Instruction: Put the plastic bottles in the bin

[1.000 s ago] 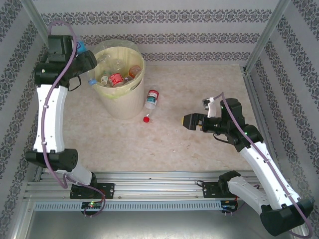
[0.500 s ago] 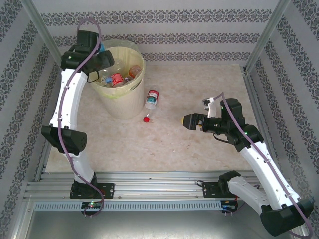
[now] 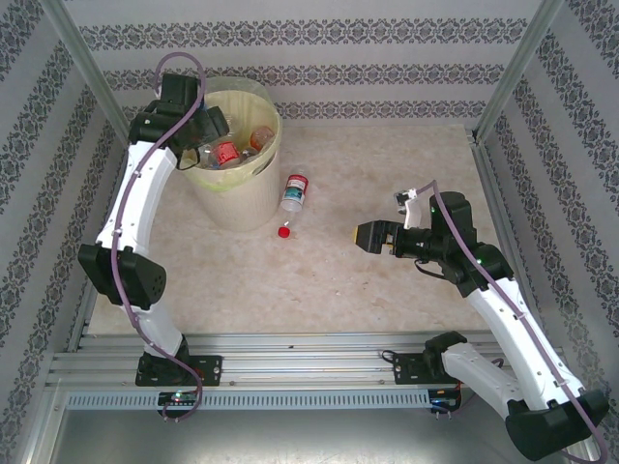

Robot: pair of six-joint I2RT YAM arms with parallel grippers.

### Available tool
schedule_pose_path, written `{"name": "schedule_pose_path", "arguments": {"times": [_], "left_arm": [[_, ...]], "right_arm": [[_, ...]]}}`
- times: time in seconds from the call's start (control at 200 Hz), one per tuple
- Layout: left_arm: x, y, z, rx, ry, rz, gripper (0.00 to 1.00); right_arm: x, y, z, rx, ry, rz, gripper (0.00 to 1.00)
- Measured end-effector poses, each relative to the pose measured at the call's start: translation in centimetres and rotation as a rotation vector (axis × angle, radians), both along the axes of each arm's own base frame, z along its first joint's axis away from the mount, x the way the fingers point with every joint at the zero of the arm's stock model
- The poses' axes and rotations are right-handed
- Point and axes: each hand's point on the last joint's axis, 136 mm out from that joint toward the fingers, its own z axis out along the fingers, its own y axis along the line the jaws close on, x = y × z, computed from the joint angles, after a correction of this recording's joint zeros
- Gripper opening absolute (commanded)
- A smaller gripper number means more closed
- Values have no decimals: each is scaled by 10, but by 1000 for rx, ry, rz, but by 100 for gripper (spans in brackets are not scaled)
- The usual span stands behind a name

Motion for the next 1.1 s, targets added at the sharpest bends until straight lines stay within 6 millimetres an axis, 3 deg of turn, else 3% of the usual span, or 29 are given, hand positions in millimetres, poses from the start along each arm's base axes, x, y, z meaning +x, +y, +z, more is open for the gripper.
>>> {"name": "schedule_pose_path", "arguments": {"times": [0.07, 0.235, 0.375, 0.555, 0.679, 0.799, 0.959, 1.099], "left_arm": [[0, -1, 4, -4, -10, -4, 100], [-4, -2, 15, 3, -33, -30, 100], [-16, -6, 36, 14, -78, -75, 100], [-49, -11, 74, 42, -162, -138, 100], [-77, -30, 83, 54, -191, -228, 100], [-105, -60, 69, 64, -182, -373, 100], [-142, -103, 23, 101, -105, -566, 100], [-167, -139, -5, 150, -59, -691, 100]], "right_arm": [[0, 0, 0, 0, -1, 0, 98], [0, 0, 0, 2, 1, 0, 98], [-1, 2, 0, 2, 3, 5, 98], [-2, 3, 0, 2, 3, 11, 98], [-1, 4, -1, 0, 8, 13, 98], [-1, 4, -3, -1, 12, 13, 98], [-1, 6, -3, -2, 15, 20, 98], [-1, 7, -4, -1, 15, 24, 98]]}}
